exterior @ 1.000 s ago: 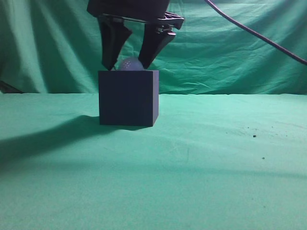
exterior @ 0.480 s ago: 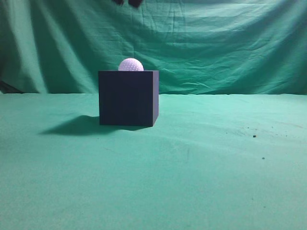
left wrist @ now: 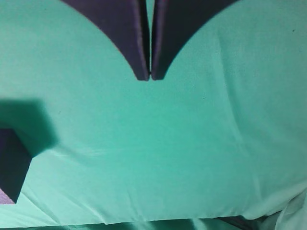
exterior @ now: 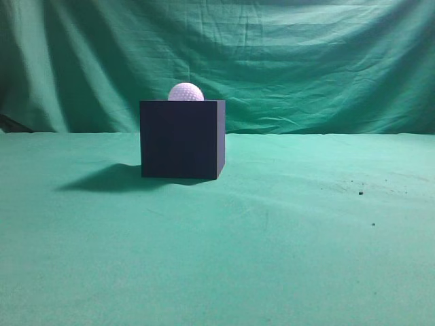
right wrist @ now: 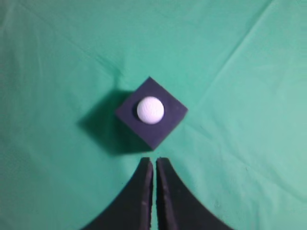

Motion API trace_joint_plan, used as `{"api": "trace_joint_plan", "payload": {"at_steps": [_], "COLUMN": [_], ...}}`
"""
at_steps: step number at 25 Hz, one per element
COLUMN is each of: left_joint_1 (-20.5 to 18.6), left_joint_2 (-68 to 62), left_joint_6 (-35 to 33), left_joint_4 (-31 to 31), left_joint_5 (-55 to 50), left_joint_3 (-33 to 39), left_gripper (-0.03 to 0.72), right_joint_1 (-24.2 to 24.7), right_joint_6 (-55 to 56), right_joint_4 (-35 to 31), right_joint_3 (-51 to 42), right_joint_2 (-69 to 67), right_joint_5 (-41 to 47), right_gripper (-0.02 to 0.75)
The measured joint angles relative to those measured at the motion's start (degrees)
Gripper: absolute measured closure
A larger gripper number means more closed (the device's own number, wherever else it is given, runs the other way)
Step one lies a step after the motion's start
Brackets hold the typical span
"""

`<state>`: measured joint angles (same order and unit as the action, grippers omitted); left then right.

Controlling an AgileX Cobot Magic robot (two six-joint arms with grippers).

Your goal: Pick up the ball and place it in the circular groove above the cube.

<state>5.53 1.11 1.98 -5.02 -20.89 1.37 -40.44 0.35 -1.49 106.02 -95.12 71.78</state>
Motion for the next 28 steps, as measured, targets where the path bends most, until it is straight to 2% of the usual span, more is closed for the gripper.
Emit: {"api": "trace_joint_plan", "payload": {"at_steps": [8,18,20,24,28], "left_joint_1": [0.0,0.0,0.0,0.0,0.0], "left_joint_2": [0.0,0.0,0.0,0.0,0.0], "left_joint_6": [0.0,0.0,0.0,0.0,0.0], "left_joint_4": [0.0,0.0,0.0,0.0,0.0], "left_joint_5": [0.0,0.0,0.0,0.0,0.0], "left_joint_3": [0.0,0.0,0.0,0.0,0.0], "left_gripper": [0.688,0.688,0.688,0.688,0.688], "right_joint_1": [0.0,0.0,0.0,0.0,0.0], "right_joint_6": [3.1,4.5,4.6,4.7,4.7], "right_joint_4": [3.2,1.4,-0.1,-1.5,0.8], "right_joint_3": [-21.2,-53.1,-58.6,-64.4,-67.6], "right_joint_2": [23.9,51.3,57.1,65.4,70.6], "right_joint_5": [-0.4,-18.4,-19.7,-17.0,-15.3], "right_gripper": [0.738,0.738,0.738,0.738,0.738]}}
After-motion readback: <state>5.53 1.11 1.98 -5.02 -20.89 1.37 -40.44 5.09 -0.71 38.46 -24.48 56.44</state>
